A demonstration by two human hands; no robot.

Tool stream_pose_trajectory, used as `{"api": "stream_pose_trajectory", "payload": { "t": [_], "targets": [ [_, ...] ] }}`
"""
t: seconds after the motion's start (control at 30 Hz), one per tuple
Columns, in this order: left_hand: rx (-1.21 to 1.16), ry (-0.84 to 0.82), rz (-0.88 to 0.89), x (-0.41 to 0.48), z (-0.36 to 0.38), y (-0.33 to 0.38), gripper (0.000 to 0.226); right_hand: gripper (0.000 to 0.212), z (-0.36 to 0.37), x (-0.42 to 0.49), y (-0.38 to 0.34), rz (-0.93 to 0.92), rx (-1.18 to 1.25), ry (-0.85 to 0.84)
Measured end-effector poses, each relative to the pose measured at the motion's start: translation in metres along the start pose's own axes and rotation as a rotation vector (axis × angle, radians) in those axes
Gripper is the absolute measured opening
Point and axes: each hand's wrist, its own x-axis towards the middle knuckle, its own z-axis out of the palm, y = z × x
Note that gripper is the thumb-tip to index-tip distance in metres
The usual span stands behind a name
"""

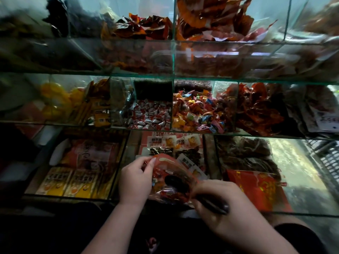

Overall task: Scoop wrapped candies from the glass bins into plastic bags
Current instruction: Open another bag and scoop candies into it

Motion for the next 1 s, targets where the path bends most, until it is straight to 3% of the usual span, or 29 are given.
{"api": "stream_pose_trajectory", "payload": {
  "t": [0.17,0.3,0.4,0.6,0.73,0.87,1.0],
  "targets": [
    [0.032,-0.104,0.009,-0.008,0.008,-0.002,0.030,0.022,0.054,0.033,0.049,0.068,-0.115,0.008],
    [0.010,-0.250,-0.063,-0.031,0.012,-0.013,0.048,0.028,0.076,0.044,0.072,0.210,-0.198,0.152],
    [-0.076,-0.297,-0.114,-0.045,0.015,-0.015,0.048,0.026,0.081,0.043,0.073,0.227,-0.216,0.098],
    [-0.158,-0.218,-0.131,-0.032,0.008,-0.006,0.044,0.017,0.060,0.049,0.070,0.370,-0.046,0.094],
    [-0.202,-0.144,-0.156,-0.016,0.005,-0.001,0.037,0.019,0.083,0.047,0.067,0.291,-0.171,0.235],
    [-0.246,-0.152,-0.160,-0.020,0.011,0.003,0.035,0.010,0.118,0.054,0.070,0.369,0.021,0.356],
    [-0.234,-0.161,-0.172,-0.021,0.012,0.000,0.036,0.022,0.130,0.063,0.079,0.601,0.352,0.440]
  ]
}}
